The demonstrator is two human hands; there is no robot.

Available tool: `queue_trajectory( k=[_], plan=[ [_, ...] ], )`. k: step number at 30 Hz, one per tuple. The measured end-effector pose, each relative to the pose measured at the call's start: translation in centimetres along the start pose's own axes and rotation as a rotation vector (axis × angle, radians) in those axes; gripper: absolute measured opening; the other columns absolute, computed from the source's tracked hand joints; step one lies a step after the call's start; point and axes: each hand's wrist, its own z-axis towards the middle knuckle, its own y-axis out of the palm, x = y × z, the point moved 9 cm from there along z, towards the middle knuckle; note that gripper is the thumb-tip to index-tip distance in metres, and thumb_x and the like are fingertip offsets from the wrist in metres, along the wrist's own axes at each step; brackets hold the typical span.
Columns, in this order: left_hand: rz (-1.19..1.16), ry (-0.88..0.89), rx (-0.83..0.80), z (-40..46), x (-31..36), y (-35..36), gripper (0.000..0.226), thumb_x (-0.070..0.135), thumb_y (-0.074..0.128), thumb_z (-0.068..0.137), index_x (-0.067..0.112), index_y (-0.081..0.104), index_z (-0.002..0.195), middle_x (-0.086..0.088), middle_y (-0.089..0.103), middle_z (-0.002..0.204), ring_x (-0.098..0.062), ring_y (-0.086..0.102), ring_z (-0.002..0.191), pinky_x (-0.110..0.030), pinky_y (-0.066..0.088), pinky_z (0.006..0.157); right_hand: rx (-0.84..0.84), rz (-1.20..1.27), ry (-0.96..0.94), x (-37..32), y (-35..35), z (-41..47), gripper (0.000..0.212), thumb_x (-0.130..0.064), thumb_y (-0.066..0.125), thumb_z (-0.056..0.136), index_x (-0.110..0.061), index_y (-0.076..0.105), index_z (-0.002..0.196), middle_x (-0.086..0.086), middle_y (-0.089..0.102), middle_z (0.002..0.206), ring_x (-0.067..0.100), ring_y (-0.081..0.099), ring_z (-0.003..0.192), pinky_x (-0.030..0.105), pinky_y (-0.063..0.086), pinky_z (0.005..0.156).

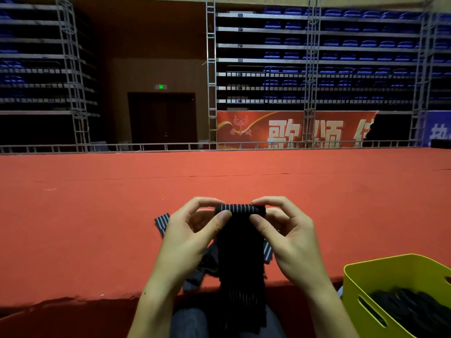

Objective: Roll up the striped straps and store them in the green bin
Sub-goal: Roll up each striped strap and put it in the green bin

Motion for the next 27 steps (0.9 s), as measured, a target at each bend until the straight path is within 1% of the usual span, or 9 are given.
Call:
queue_trajectory(
  k=[2,6,12,15,17,19,23,25,27],
  plan=[
    [0.006,-0.029,-0.01,0.0,-0.4,0.2,0.023,0.03,0.076,0.094,0.015,0.075,0.111,-0.009,0.083,0.1,-0.024,0.08,0.098,-0.045,0.064,0.092,0.015,0.011,-0.012,0.0,0.0,0.0,0.019,-0.001,0.073,0.097,-0.012,0.073,0.111,0.009,0.081,0.096,0.016,0.078,0.089,0.024,0.058,0.076],
    [-0.001,-0.028,-0.005,0.0,-0.3,0.4,0.018,0.034,0.072,0.098,0.019,0.077,0.109,-0.01,0.082,0.096,-0.021,0.079,0.092,-0.045,0.062,0.088,0.042,-0.019,-0.037,0.0,-0.1,-0.1,0.02,0.005,0.074,0.096,-0.013,0.074,0.104,0.006,0.08,0.097,0.015,0.076,0.093,0.022,0.057,0.079],
    [-0.01,0.022,0.009,0.0,0.4,0.4,0.016,0.017,0.076,0.097,0.016,0.076,0.113,-0.007,0.083,0.1,-0.017,0.08,0.099,-0.025,0.06,0.082,0.013,-0.031,-0.005,0.7,0.2,-0.1,0.029,0.013,0.069,0.094,-0.014,0.071,0.103,0.007,0.078,0.103,0.023,0.075,0.099,0.031,0.061,0.081],
    [-0.015,0.041,0.001,-0.1,0.6,0.3,0.017,0.009,0.075,0.098,0.014,0.075,0.114,-0.008,0.083,0.101,-0.02,0.08,0.099,-0.025,0.06,0.082,-0.055,-0.025,0.058,1.2,0.4,-0.3,0.035,0.006,0.071,0.096,-0.023,0.069,0.115,0.005,0.079,0.103,0.019,0.072,0.087,0.033,0.059,0.073],
    [0.002,0.057,-0.009,-0.2,0.7,0.3,0.017,0.007,0.074,0.098,0.014,0.074,0.114,-0.008,0.083,0.101,-0.02,0.08,0.098,-0.024,0.059,0.081,-0.081,-0.041,0.081,1.3,0.5,-0.4,0.034,-0.005,0.074,0.099,-0.029,0.069,0.122,0.005,0.079,0.104,0.027,0.074,0.09,0.042,0.062,0.078],
    [0.029,0.071,-0.021,-0.3,0.7,0.3,0.017,0.007,0.074,0.099,0.013,0.074,0.115,-0.009,0.082,0.102,-0.021,0.079,0.099,-0.024,0.059,0.082,-0.07,-0.055,0.075,1.2,0.4,-0.4,0.028,-0.015,0.073,0.101,-0.031,0.07,0.123,0.006,0.08,0.1,0.025,0.076,0.092,0.045,0.062,0.08],
    [0.03,0.066,-0.036,-0.5,0.5,0.3,0.019,0.008,0.074,0.099,0.015,0.073,0.116,-0.008,0.081,0.107,-0.021,0.078,0.103,-0.028,0.062,0.085,-0.062,-0.06,0.035,1.0,0.3,-0.3,0.025,-0.013,0.073,0.101,-0.027,0.072,0.121,0.009,0.08,0.101,0.03,0.077,0.095,0.052,0.061,0.083],
    [0.026,0.052,-0.042,-0.6,0.4,0.2,0.022,0.008,0.075,0.097,0.016,0.073,0.117,-0.006,0.081,0.108,-0.02,0.078,0.104,-0.029,0.062,0.088,-0.056,-0.065,0.02,0.9,0.2,-0.3,0.025,-0.01,0.074,0.1,-0.026,0.072,0.119,0.008,0.08,0.102,0.029,0.076,0.094,0.049,0.061,0.082],
    [0.017,0.036,-0.043,-0.6,0.4,0.3,0.024,0.008,0.076,0.096,0.016,0.072,0.119,-0.004,0.082,0.107,-0.019,0.079,0.103,-0.029,0.062,0.088,-0.039,-0.065,0.004,0.7,0.1,-0.3,0.024,-0.005,0.074,0.099,-0.023,0.072,0.115,0.006,0.08,0.101,0.019,0.074,0.09,0.034,0.059,0.077]
  ],
)
